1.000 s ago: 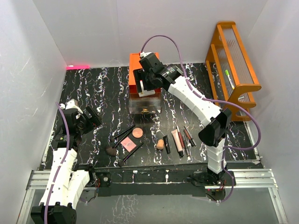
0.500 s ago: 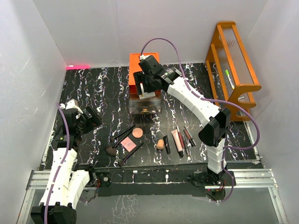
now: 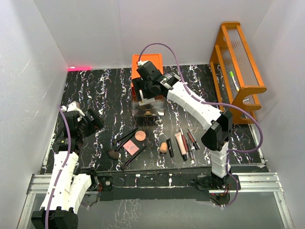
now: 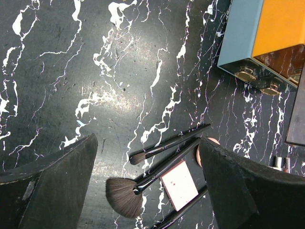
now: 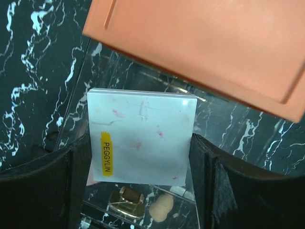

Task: Organize the makeup
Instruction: Place the makeup in the drawer.

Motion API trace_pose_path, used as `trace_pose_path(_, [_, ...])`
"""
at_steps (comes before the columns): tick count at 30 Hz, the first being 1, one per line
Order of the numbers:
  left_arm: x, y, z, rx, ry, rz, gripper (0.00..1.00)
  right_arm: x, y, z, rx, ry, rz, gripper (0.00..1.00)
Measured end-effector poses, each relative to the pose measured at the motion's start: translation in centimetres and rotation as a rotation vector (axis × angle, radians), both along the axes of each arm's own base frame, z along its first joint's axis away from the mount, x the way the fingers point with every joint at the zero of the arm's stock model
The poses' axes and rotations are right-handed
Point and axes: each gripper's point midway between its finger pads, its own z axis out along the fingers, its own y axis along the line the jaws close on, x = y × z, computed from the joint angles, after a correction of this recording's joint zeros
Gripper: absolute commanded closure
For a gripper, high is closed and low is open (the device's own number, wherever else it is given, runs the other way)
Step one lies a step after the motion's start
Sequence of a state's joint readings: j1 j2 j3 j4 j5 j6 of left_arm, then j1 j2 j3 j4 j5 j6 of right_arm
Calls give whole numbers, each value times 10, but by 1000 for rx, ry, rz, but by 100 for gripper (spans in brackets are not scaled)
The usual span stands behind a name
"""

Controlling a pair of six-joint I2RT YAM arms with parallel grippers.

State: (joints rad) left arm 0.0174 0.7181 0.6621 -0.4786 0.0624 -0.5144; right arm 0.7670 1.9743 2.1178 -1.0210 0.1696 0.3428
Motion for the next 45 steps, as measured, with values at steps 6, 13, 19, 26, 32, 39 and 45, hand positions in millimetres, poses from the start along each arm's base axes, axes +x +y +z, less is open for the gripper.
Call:
trace_pose_path(6, [0,0,0,-1,0,-1,14,-15,6,-14,-36,32,27,67])
trace_pose_path(13, [0,0,0,-1,-1,-1,14,-10,0,-25,-75,33,0,63])
trace_pose_path(19, [0,0,1,-1,-3,-2,14,-1,-1,-38,-118,32,-25,60])
trace_pose_path(26, [0,-1,1,-3,-3,-4,14,8,0,-54,-156,33,-47,49])
trace_pose_path(32, [0,-1,1,-3,-3,-4,14,14,0,-47,-146,14,-64,30])
trace_pose_path(39, [0,-1,1,-3,-3,-5,13,16,-2,-45,-146,5,-77,16])
trace_pose_path(45, [0,-1,1,-3,-3,-5,13,17,-2,-45,-148,0,-80,11])
